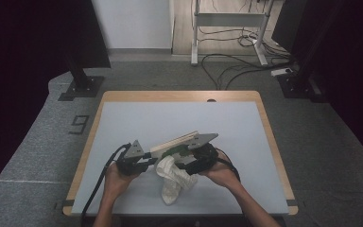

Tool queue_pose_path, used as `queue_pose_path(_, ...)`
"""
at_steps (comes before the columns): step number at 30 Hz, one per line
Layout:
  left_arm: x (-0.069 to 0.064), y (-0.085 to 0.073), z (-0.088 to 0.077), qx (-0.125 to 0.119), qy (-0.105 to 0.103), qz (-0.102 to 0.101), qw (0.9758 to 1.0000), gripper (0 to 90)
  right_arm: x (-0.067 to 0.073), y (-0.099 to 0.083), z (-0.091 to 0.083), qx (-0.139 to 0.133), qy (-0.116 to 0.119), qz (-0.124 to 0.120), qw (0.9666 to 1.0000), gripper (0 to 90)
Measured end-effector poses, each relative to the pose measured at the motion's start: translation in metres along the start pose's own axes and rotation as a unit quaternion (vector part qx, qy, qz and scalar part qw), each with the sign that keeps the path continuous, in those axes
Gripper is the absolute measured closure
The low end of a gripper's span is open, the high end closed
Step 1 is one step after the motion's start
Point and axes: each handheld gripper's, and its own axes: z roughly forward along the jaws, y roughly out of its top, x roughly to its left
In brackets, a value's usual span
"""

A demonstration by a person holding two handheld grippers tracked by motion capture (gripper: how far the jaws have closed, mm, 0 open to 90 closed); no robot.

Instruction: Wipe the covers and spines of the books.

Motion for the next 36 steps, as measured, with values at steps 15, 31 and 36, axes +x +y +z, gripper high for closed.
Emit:
queue_pose_path(15,0.000,0.000,0.000,0.000,0.000,0.001,1.0000,70.2,-0.051,-0.026,-0.018,0.008,-0.066,0.038,0.9971,23.2)
queue_pose_path(31,0.004,0.003,0.000,0.008,0.000,0.015,0.9999,71.6,-0.076,-0.019,0.011,-0.021,-0.010,0.039,0.9990,31.2)
queue_pose_path(36,0.011,0.005,0.002,0.009,-0.002,0.006,0.9999,71.0,-0.073,-0.019,0.007,-0.012,-0.031,0.033,0.9989,41.6)
